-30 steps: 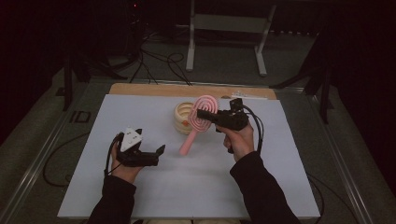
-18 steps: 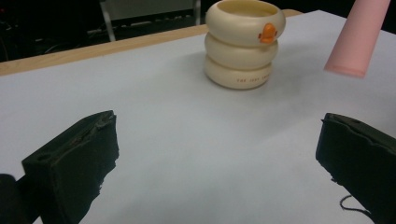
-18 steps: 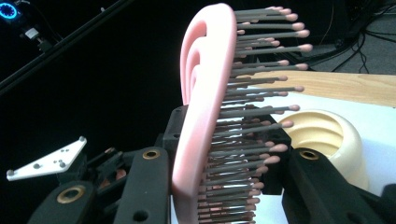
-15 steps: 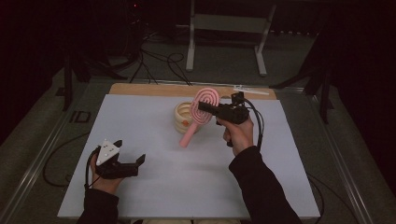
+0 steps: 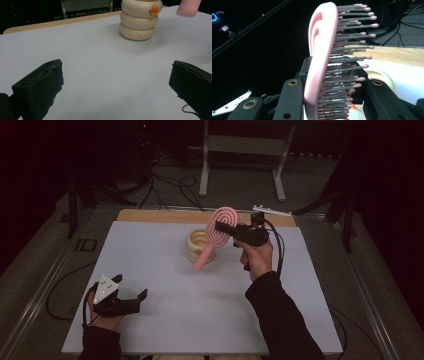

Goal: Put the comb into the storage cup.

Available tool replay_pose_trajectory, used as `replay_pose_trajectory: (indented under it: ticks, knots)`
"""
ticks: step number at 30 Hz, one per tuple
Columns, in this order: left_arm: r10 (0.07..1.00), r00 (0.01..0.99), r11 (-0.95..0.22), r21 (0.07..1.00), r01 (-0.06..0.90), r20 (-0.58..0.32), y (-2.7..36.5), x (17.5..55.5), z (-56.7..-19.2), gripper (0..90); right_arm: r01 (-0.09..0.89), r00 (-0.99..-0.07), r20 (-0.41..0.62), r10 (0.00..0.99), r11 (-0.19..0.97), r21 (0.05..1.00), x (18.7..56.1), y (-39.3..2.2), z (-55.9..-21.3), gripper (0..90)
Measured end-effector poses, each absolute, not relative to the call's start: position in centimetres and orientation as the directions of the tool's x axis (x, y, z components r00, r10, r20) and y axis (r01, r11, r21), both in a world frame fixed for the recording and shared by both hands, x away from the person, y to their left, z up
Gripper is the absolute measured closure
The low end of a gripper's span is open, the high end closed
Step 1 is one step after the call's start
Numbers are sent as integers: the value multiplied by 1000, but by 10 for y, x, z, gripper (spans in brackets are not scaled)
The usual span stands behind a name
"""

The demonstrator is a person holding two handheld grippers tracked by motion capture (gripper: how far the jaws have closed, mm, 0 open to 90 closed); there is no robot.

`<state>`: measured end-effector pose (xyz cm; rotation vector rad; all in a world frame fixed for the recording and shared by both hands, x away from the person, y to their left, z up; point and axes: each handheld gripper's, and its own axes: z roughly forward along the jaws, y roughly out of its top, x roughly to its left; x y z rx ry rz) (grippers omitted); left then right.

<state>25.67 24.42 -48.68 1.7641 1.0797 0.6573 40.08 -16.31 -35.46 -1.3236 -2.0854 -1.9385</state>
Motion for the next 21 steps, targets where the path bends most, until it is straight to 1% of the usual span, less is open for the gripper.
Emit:
replay_pose_trajectory:
  ticks: [9,16,20,21]
  knots:
    - [883,468,-183,904,385,-21,244,256,-488,2,536,-632,509,584,-145,832,415,-162,-336,639]
    - [886,463,-179,905,386,-22,245,257,-488,2,519,-622,486,613,-141,843,430,-156,-331,639]
    - [887,460,-175,905,387,-25,245,257,-489,2,522,-621,488,614,-142,841,432,-155,-330,640]
    - [888,459,-175,905,388,-25,245,257,-489,3,510,-617,474,628,-140,849,438,-150,-328,640]
